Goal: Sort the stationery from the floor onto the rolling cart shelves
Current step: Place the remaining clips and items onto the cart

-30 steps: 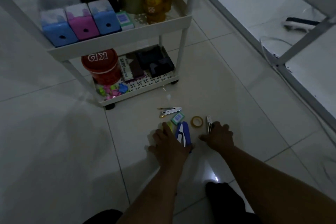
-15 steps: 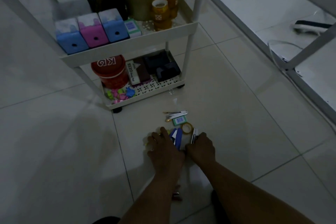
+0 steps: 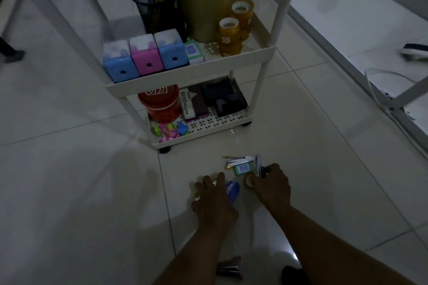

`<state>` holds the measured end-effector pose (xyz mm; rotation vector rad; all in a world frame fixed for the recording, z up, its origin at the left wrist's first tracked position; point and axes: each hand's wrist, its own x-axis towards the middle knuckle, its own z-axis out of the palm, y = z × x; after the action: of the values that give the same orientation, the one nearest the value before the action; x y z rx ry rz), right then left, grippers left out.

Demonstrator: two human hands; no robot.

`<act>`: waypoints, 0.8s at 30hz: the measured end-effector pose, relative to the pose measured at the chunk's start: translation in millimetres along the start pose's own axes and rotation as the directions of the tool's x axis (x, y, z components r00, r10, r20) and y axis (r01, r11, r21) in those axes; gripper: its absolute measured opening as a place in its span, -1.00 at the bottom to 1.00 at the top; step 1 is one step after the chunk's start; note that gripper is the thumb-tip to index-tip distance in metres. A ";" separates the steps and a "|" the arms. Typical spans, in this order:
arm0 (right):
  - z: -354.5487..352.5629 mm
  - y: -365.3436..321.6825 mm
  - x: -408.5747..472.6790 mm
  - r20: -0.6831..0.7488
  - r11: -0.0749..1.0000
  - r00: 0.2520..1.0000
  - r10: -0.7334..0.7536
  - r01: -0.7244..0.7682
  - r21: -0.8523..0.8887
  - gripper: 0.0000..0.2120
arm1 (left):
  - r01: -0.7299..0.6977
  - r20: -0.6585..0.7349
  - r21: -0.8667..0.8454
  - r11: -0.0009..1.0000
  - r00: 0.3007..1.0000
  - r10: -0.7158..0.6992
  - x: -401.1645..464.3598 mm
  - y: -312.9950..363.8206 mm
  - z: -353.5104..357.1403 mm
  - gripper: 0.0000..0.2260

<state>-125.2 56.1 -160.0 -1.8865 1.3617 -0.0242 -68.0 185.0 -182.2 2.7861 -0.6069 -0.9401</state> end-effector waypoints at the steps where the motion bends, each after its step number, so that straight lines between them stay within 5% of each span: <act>1: -1.6 -1.6 2.1 0.014 1.000 1.000 0.007 -0.007 0.006 -0.63 | -0.001 0.017 -0.005 1.000 1.000 0.001 1.3 -1.4 -1.5 -0.03; 11: -0.4 -14.5 5.9 0.231 0.992 0.972 0.037 -0.063 0.107 -0.80 | 0.058 0.110 0.046 0.997 0.992 -0.062 10.2 -1.8 -15.2 0.05; 19: -1.7 -34.6 11.6 0.374 0.995 0.926 0.055 -0.084 0.062 -0.85 | 0.171 0.306 -0.095 0.981 0.943 -0.134 30.5 -13.7 -45.0 0.12; 24: 2.7 -37.5 17.2 0.432 0.995 0.898 0.087 -0.099 0.006 -0.64 | 0.237 0.376 -0.218 0.947 0.915 -0.143 40.6 -18.5 -53.9 0.01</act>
<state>-87.0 47.9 -146.4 -1.6716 1.1314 0.4006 0.2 185.1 -166.4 2.4877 -0.2236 -1.4700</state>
